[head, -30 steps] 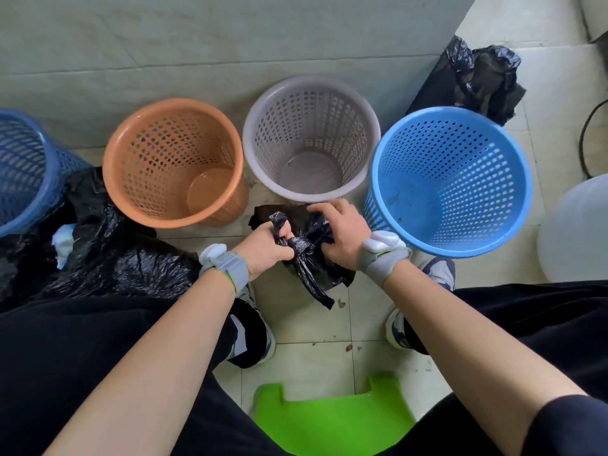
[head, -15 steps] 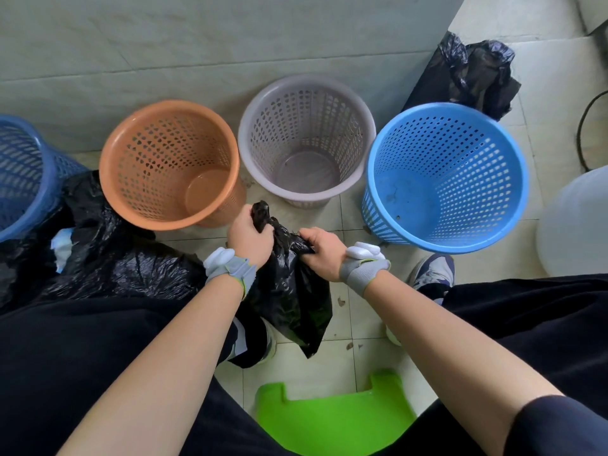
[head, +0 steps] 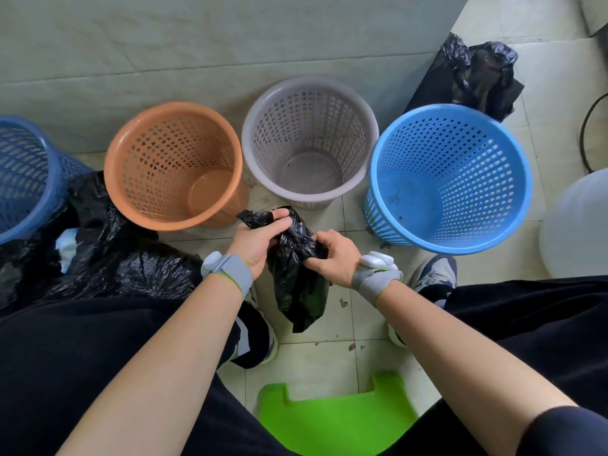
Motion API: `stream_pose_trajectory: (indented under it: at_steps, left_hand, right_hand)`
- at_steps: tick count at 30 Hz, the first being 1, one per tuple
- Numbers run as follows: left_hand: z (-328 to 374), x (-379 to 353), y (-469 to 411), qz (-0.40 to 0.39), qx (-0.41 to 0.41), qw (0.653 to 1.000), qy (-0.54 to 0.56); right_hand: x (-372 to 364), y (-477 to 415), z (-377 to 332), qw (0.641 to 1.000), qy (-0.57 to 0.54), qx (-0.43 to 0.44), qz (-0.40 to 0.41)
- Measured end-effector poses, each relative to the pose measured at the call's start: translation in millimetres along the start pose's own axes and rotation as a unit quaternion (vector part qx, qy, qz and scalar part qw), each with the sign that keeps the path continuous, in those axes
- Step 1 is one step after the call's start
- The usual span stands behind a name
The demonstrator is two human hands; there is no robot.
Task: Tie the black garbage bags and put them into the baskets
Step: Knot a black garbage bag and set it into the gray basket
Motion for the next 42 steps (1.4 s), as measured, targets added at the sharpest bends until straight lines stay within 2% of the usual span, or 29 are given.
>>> stream_pose_trajectory:
  at_steps: [3, 8, 12, 15, 20, 27, 32, 36, 39, 42]
  left_hand:
    - [2.0, 7.5, -3.7, 0.045, -0.036, 0.998, -0.006]
    - [-2.9, 20.8, -10.5, 0.079, -0.036, 0.996, -0.011]
    - [0.4, 21.3, -9.2, 0.069, -0.063, 0.995, -0.041]
    - [5.2, 14.0, -3.7, 0.040, -0.102, 0.989, -0.095]
    - [3.1, 2.7, 3.4, -0.004, -0.118, 0.986, -0.120]
    - [9.9, 25.3, -9.9, 0.046, -0.113, 0.985, -0.122]
    - [18.5, 14.9, -0.3, -0.001, -0.065, 0.996, -0.062]
    - [51.6, -1.3, 23.1, -0.078, -0.076, 0.994, -0.024]
    - [77.1, -17.9, 49.4, -0.128, -0.105, 0.986, -0.027]
    - [99.0, -30.0, 80.5, -0.162, -0.148, 0.974, -0.056]
  right_hand:
    - [-0.2, 2.1, -1.7, 1.000, -0.002, -0.006, -0.015]
    - [1.2, -0.1, 2.7, 0.998, -0.040, -0.045, -0.027]
    - [13.5, -7.0, 5.5, 0.994, -0.081, -0.039, 0.054]
    - [19.1, -11.4, -2.2, 0.989, -0.128, -0.013, 0.071]
    - [20.4, -16.1, -1.2, 0.994, -0.062, 0.013, 0.093]
    - [23.4, -10.0, 10.9, 0.996, 0.007, 0.004, 0.084]
    - [27.8, -9.7, 11.7, 0.997, -0.015, -0.016, 0.077]
    - [30.9, 0.2, 4.7, 0.989, -0.132, -0.065, -0.025]
    - [36.2, 7.3, -17.8, 0.986, -0.151, -0.020, -0.072]
    - [51.1, 15.9, -43.6, 0.995, -0.083, 0.041, -0.027]
Point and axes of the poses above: each hand's wrist, its own y-axis away from the middle knuckle, its own x-axis out of the back of the hand, z = x × y, the point moved 7 cm from there along -y, towards the middle knuckle, and after that the axes turned 12 degrees about z, right-handed, at the moved point
